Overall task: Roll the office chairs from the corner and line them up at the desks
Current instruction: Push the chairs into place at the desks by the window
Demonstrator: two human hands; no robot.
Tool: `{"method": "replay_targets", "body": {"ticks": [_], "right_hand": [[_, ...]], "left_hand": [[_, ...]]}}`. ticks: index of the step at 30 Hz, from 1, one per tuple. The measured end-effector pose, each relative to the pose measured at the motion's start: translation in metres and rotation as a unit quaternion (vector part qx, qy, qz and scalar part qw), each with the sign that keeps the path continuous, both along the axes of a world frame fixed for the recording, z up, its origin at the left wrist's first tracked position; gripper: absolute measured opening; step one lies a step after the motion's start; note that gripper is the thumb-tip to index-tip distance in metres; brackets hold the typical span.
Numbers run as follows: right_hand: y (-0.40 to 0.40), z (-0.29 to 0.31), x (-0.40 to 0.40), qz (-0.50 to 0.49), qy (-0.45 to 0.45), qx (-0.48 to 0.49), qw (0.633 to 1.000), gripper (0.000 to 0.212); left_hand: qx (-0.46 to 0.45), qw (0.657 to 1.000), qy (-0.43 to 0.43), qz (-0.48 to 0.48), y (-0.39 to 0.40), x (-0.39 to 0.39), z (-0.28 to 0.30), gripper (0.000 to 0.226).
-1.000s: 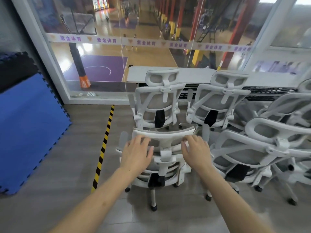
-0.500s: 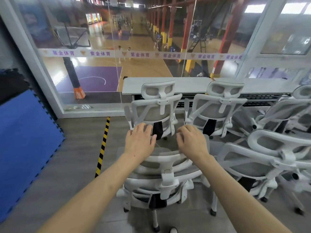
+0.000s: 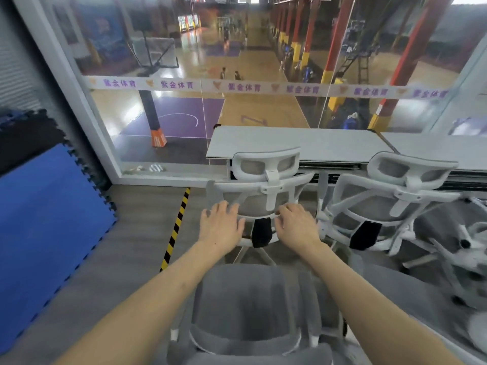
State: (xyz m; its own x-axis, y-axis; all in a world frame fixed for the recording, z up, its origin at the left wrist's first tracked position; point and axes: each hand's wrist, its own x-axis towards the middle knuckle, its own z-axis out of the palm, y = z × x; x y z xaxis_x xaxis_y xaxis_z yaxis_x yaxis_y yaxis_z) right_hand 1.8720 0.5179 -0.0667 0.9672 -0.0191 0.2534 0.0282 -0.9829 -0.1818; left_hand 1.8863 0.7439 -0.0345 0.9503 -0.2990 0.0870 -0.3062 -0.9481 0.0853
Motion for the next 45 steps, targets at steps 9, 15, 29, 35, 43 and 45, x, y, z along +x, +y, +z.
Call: {"method": "replay_targets", "body": {"ticks": [9,15,29,35,43,45], "right_hand": [[-0.050,-0.053,0.136,-0.014,0.099,0.036,0.994,0.043],[-0.093,-0.093,0.207,-0.045,0.143,0.015,0.989,0.068],[-0.155,-0.122,0.268,0.010,0.198,-0.073,0.977,0.078],[-0.151,-0.122,0.289,0.015,0.225,-0.034,0.974,0.075],[-0.125,-0.123,0.329,-0.004,0.243,-0.001,0.970,0.074],[-0.121,-0.125,0.338,-0.005,0.244,0.002,0.970,0.074]], "left_hand": [[0.016,0.995,0.095,-0.015,-0.051,0.157,-0.060,0.060],[0.039,0.987,0.152,-0.019,-0.065,0.255,-0.115,0.076],[0.053,0.985,0.161,0.030,-0.090,0.263,-0.148,0.086],[0.050,0.982,0.180,0.015,-0.077,0.290,-0.147,0.089],[0.078,0.980,0.185,0.001,-0.055,0.352,-0.138,0.086],[0.096,0.980,0.175,-0.003,-0.051,0.364,-0.137,0.086]]}}
